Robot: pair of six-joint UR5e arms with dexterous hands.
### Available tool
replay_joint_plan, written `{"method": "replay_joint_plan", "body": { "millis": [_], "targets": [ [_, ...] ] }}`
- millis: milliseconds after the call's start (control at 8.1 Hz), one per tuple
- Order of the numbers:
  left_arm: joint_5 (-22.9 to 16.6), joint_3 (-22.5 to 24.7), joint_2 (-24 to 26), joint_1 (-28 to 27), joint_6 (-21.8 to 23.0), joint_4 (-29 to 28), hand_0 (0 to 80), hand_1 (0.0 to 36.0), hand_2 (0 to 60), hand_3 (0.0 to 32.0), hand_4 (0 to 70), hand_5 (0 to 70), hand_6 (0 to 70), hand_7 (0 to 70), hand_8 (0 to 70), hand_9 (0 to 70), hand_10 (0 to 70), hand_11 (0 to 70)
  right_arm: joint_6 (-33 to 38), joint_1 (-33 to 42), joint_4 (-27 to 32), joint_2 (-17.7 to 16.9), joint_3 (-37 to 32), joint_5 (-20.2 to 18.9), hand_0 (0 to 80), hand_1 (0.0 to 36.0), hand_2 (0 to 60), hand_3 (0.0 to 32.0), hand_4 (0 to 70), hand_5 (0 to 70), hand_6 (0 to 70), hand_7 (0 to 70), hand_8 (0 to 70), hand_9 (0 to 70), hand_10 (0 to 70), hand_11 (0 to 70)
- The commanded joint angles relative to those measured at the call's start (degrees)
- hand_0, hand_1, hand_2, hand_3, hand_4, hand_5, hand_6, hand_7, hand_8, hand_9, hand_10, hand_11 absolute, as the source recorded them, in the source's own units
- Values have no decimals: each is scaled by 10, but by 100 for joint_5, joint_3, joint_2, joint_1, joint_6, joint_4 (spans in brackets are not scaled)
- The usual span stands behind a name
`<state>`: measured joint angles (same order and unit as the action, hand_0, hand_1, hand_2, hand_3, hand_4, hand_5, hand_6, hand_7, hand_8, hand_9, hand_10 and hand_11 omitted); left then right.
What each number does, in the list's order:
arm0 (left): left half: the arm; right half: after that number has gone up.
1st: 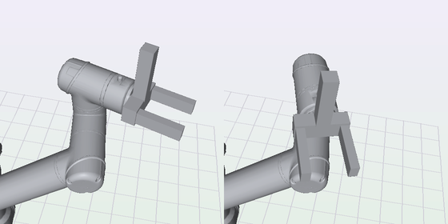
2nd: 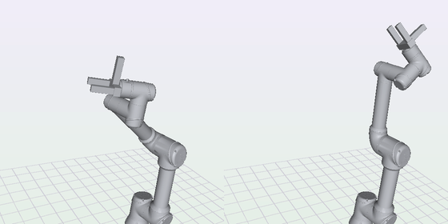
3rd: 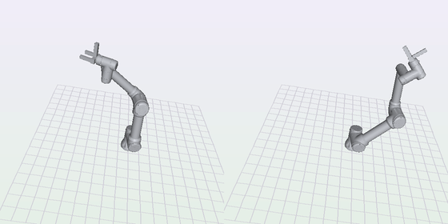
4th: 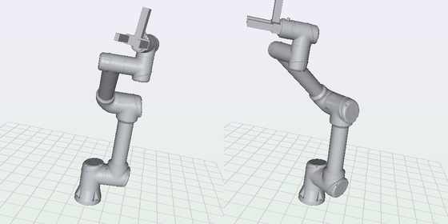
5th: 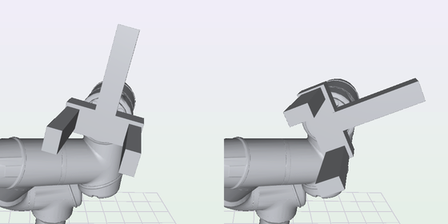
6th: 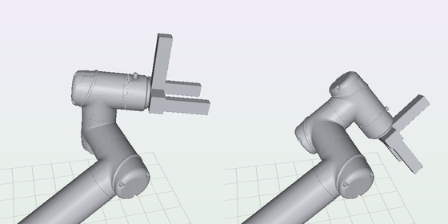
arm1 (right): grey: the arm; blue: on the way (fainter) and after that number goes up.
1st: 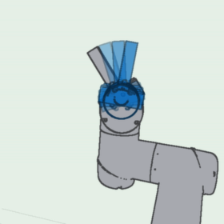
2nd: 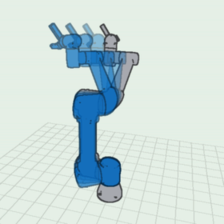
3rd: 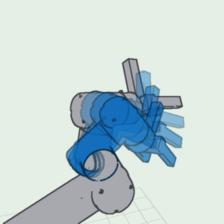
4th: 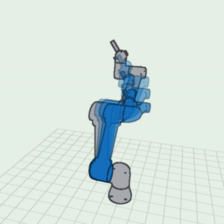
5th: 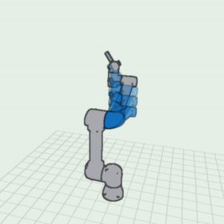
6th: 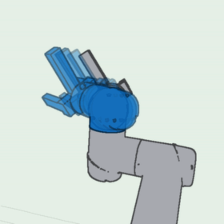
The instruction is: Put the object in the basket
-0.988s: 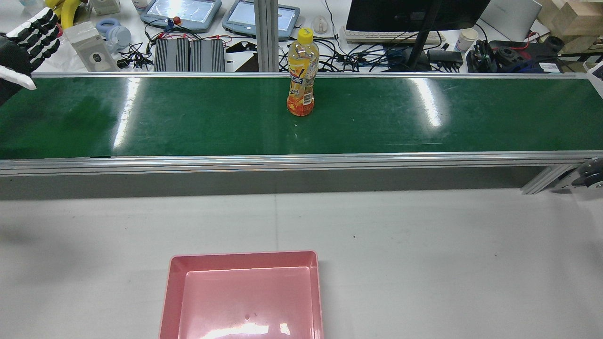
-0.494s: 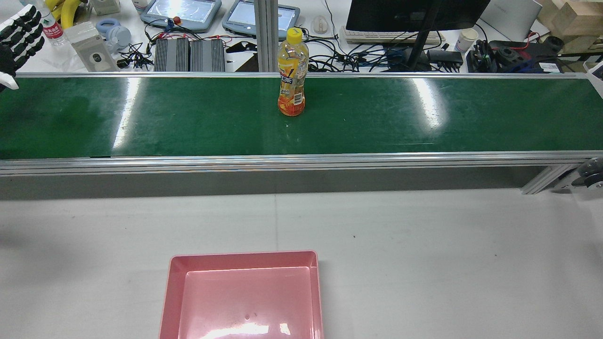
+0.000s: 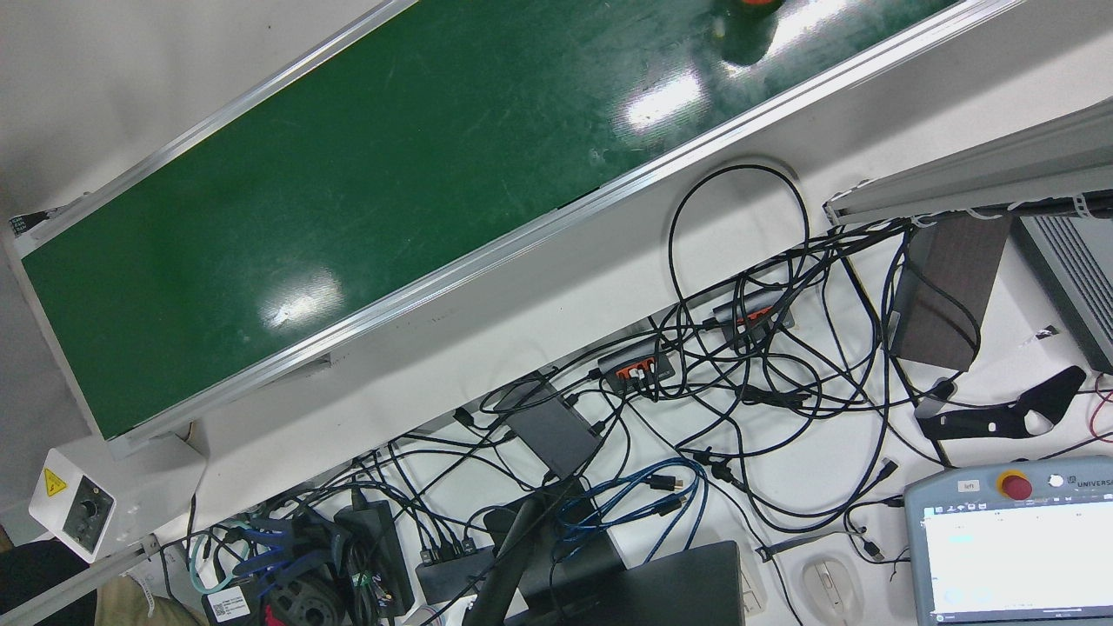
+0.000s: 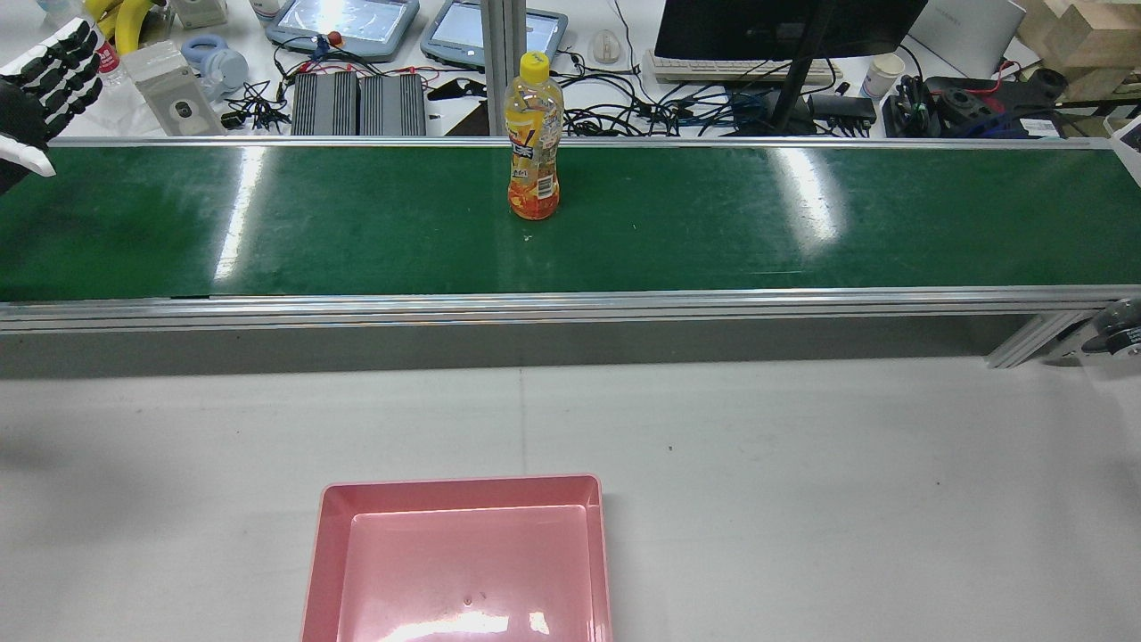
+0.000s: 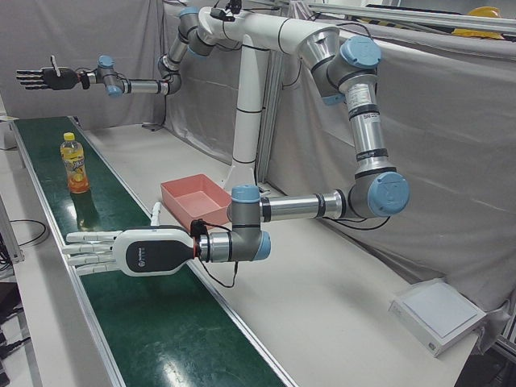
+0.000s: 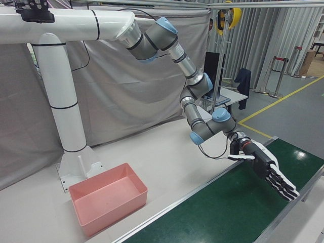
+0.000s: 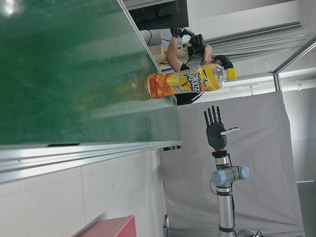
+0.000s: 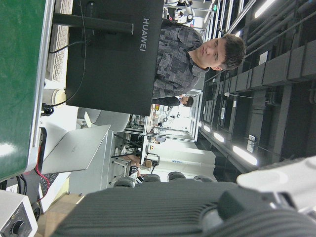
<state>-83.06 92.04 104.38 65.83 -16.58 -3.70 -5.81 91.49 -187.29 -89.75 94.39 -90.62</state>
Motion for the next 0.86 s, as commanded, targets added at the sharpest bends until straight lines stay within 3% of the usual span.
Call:
{"method": "replay_joint_plan", "body": {
  "millis": [0,741],
  "targets": [
    [0,15,187,-97,-143,273,571,35,0,26,62,0,0,0,0,0,0,0,-8,0,0,-7,-8,0,0,0,0,0,0,0,0,0,0,0,0,0],
    [44,174,355,-316,-170,485,539,18,0,32,51,0,0,0,0,0,0,0,-8,0,0,-7,-8,0,0,0,0,0,0,0,0,0,0,0,0,0]
  ]
}}
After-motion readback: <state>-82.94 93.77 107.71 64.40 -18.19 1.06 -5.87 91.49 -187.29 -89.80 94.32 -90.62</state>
